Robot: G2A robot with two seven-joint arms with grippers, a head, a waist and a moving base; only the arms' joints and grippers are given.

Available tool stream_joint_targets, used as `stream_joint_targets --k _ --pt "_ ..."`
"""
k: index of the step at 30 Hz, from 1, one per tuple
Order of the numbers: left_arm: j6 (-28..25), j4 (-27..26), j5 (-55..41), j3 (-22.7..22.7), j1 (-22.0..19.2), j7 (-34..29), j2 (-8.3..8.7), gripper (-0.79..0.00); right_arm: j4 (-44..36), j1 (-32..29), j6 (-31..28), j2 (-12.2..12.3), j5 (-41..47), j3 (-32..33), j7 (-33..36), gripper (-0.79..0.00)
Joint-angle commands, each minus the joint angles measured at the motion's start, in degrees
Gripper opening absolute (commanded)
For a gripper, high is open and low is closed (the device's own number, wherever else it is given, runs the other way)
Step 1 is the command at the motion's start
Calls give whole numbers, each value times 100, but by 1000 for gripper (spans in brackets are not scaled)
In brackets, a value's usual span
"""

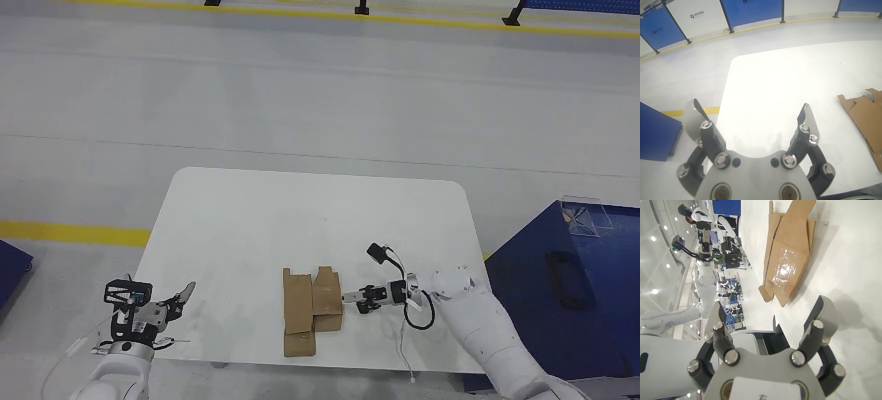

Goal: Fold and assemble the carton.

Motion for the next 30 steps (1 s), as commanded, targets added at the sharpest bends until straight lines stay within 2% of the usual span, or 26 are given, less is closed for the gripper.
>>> stream_joint_targets --k 1,2,4,9,10,13,18,21,22,23,24,30 --pt "0 0 0 0 0 0 0 0 329 136 -54 -74 20 -147 -55 -9" --pt "0 0 0 0 0 0 0 0 485 212 -47 -124 39 -213 -92 -111" --pt "0 0 0 0 0 0 0 0 694 332 -92 -221 -79 -369 -292 -175" --pt "0 0 0 0 0 0 0 0 1085 494 -209 -439 -127 -642 -574 -231" --pt "0 0 0 0 0 0 0 0 1154 526 -233 -479 -135 -686 -607 -299" --pt "0 0 0 0 0 0 0 0 1351 606 -329 -589 -149 -796 -722 -345" --pt "0 0 0 0 0 0 0 0 1628 715 -442 -746 -97 -918 -739 -345" --pt "0 0 0 0 0 0 0 0 1766 772 -511 -824 -41 -958 -724 -422" --pt "0 0 0 0 0 0 0 0 1800 783 -574 -845 -11 -963 -711 -508" --pt "0 0 0 0 0 0 0 0 1836 791 -636 -864 33 -964 -665 -742" --pt "0 0 0 0 0 0 0 0 1848 793 -658 -880 110 -954 -658 -785" --pt "0 0 0 0 0 0 0 0 1495 783 -504 -786 563 -986 -502 -785"
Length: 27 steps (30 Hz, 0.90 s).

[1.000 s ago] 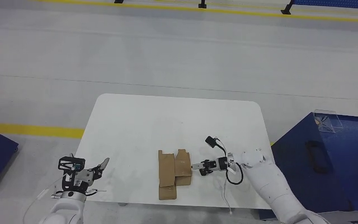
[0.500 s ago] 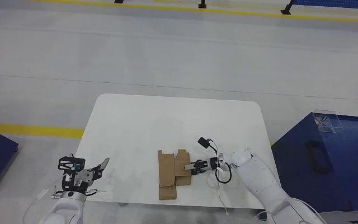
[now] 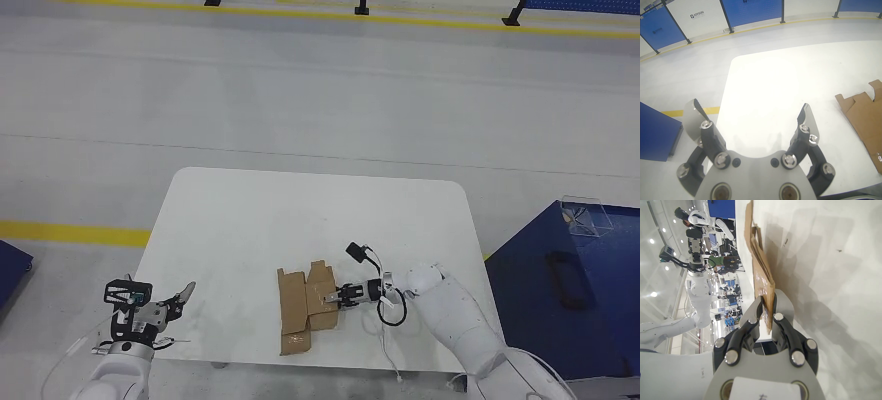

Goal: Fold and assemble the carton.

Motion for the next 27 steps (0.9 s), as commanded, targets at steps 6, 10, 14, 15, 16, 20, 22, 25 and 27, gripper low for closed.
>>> stream_joint_targets --k 6,10,14,15,16,20,22,25,27 --pt "0 0 0 0 0 0 0 0 -976 73 252 418 696 110 254 -785" --pt "0 0 0 0 0 0 0 0 -2246 44 260 949 905 540 262 -785" --pt "0 0 0 0 0 0 0 0 -3855 -449 -10 1546 507 1256 -10 -785" --pt "0 0 0 0 0 0 0 0 -4274 -588 -25 1667 415 1440 -25 -785" --pt "0 0 0 0 0 0 0 0 -4642 -720 -34 1778 315 1641 -34 -785" --pt "0 0 0 0 0 0 0 0 -5913 -1251 109 2079 93 2262 108 -785" --pt "0 0 0 0 0 0 0 0 -6375 -1414 285 2188 169 2521 284 -785" --pt "0 0 0 0 0 0 0 0 -6763 -1612 520 2344 409 2875 520 -785" --pt "0 0 0 0 0 0 0 0 -6777 -1653 584 2403 396 3027 584 -785"
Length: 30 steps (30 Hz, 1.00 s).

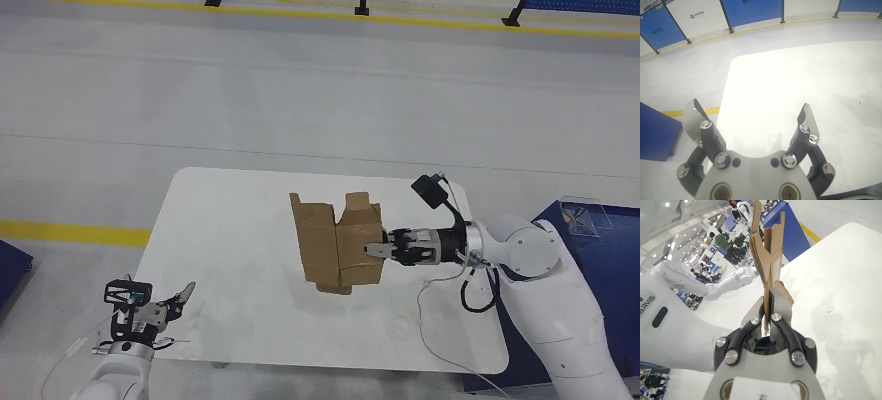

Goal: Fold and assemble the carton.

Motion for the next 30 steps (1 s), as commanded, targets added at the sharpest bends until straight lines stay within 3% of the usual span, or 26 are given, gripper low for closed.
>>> stream_joint_targets --k 1,24,27,30 --pt "0 0 0 0 0 0 0 0 13 -3 9 10 -14 29 9 -785" --pt "0 0 0 0 0 0 0 0 12 -40 46 7 13 26 -82 -785" --pt "0 0 0 0 0 0 0 0 190 -70 243 1 1057 -30 243 -785" --pt "0 0 0 0 0 0 0 0 411 94 966 -4 2706 -108 967 -785"
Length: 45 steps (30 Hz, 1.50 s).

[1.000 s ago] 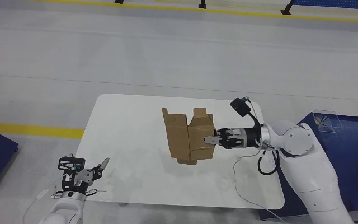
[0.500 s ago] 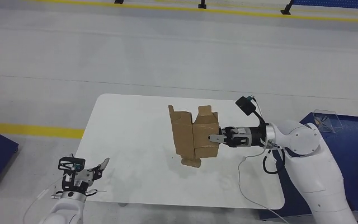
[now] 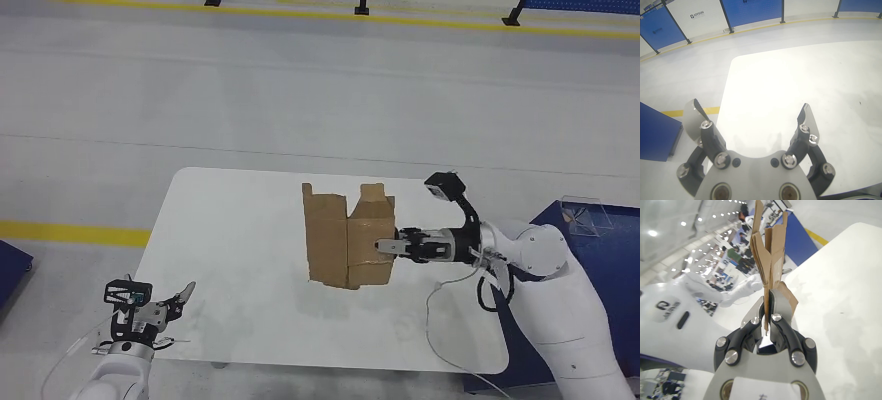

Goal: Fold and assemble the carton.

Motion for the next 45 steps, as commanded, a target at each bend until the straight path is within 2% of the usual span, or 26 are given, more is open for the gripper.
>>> stream_joint_targets --k 1,2,4,9,32,33,39,45 --pt "0 0 0 0 0 0 0 0 187 116 680 -15 1469 -35 718 -785" --pt "0 0 0 0 0 0 0 0 334 185 852 -24 1873 -44 889 -785" --pt "0 0 0 0 0 0 0 0 490 248 1089 -44 2646 -454 889 -785" --pt "0 0 0 0 0 0 0 0 957 565 2655 -159 4710 -1414 889 -785" --pt "0 0 0 0 0 0 0 0 957 565 2655 -159 4710 -1414 889 -785" --pt "0 0 0 0 0 0 0 0 921 539 2758 -165 4977 -1326 746 -785" --pt "0 0 0 0 0 0 0 0 709 195 4470 -262 7472 -1061 141 -785" --pt "0 0 0 0 0 0 0 0 643 -276 6187 -373 9262 -1390 -1325 -785"
